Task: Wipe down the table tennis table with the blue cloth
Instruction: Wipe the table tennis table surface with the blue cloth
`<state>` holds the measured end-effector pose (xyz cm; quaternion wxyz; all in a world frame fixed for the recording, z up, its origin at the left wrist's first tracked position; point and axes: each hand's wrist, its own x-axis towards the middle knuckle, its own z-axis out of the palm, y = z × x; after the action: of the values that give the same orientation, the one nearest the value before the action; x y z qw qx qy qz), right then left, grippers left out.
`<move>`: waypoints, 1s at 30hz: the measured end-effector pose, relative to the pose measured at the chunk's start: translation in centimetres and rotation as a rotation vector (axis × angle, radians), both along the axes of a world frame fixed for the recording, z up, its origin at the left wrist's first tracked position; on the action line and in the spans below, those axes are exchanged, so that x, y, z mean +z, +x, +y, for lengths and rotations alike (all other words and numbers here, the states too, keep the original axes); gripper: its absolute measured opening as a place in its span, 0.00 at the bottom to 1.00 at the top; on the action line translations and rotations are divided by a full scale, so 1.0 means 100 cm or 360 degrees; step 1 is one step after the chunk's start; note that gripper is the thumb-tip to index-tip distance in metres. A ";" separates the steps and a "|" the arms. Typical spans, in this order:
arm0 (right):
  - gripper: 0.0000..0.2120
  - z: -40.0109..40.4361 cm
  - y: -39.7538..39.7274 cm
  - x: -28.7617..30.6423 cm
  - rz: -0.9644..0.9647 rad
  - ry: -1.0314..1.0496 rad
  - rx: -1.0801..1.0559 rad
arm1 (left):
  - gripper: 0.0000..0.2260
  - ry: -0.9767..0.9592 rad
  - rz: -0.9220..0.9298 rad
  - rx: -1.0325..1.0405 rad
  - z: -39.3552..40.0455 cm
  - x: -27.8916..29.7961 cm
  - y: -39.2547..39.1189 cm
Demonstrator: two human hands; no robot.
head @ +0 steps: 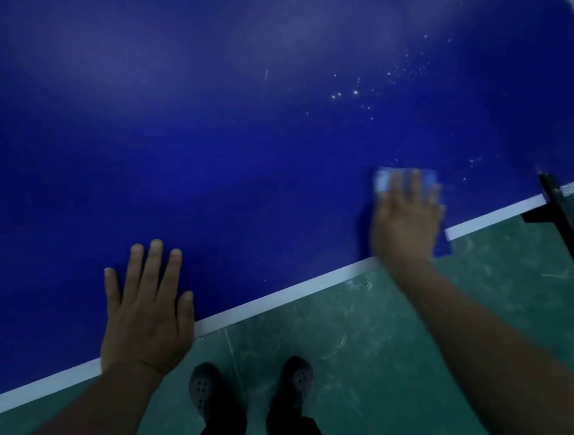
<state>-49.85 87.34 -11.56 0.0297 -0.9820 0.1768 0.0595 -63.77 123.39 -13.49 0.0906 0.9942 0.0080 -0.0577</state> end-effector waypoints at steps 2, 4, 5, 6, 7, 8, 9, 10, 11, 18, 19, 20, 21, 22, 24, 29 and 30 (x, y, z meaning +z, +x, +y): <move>0.26 -0.030 0.003 0.006 -0.0010 0.0111 -0.0383 | 0.28 0.0006 0.0008 0.0004 0.000 0.000 0.000; 0.27 -0.010 0.006 0.003 -0.0066 0.0098 -0.0473 | 0.29 -0.0013 0.0007 0.0003 0.000 0.000 -0.001; 0.27 0.012 0.004 0.002 -0.0082 0.0081 -0.0329 | 0.29 -0.0026 0.0006 0.0009 0.001 0.000 -0.001; 0.28 0.039 -0.002 -0.001 -0.0099 0.0075 -0.0067 | 0.29 -0.0035 0.0006 0.0012 0.002 0.000 -0.001; 0.27 0.066 -0.015 -0.004 -0.0112 0.0068 0.0295 | 0.29 -0.0039 0.0006 0.0013 0.002 0.001 -0.001; 0.27 0.085 -0.032 -0.006 -0.0078 0.0084 0.0715 | 0.29 -0.0042 0.0005 0.0016 0.001 0.001 -0.001; 0.26 0.091 -0.044 -0.006 -0.0015 0.0105 0.1050 | 0.29 -0.0044 0.0001 0.0021 0.001 0.002 -0.002; 0.26 0.080 -0.046 -0.005 0.0047 0.0129 0.1187 | 0.29 -0.0049 -0.0005 0.0021 0.001 0.002 -0.002; 0.27 0.058 -0.039 -0.007 0.0086 0.0108 0.1137 | 0.29 -0.0055 -0.0017 0.0018 0.001 0.002 -0.002; 0.27 -0.050 0.000 0.003 -0.0023 0.0063 -0.0381 | 0.29 -0.0049 -0.0023 0.0008 0.000 0.001 -0.001; 0.27 -0.027 -0.006 0.002 -0.0011 0.0041 -0.0279 | 0.29 -0.0052 -0.0027 0.0006 0.001 0.000 -0.001; 0.27 -0.001 -0.016 -0.001 -0.0015 0.0031 -0.0028 | 0.29 -0.0055 -0.0033 0.0003 0.001 0.000 -0.001; 0.28 0.026 -0.030 -0.004 -0.0027 0.0036 0.0289 | 0.29 -0.0057 -0.0038 0.0004 0.001 0.000 -0.001; 0.28 0.047 -0.049 -0.008 -0.0013 0.0068 0.0641 | 0.29 -0.0056 -0.0043 0.0009 0.001 0.000 -0.001; 0.26 0.054 -0.070 -0.007 0.0107 0.0106 0.1159 | 0.29 -0.0056 -0.0045 0.0017 0.001 0.001 -0.002; 0.35 -0.072 -0.015 -0.025 0.0214 -0.0236 0.0446 | 0.29 -0.0067 -0.0028 0.0011 0.001 0.000 0.000; 0.34 -0.082 -0.010 -0.022 0.0176 -0.0157 0.0152 | 0.29 -0.0067 -0.0026 0.0010 0.000 0.000 0.000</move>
<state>-50.86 79.13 -13.73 -0.0315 -0.9848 0.1338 0.1063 -63.79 123.43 -13.47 0.1116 0.9925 0.0091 -0.0496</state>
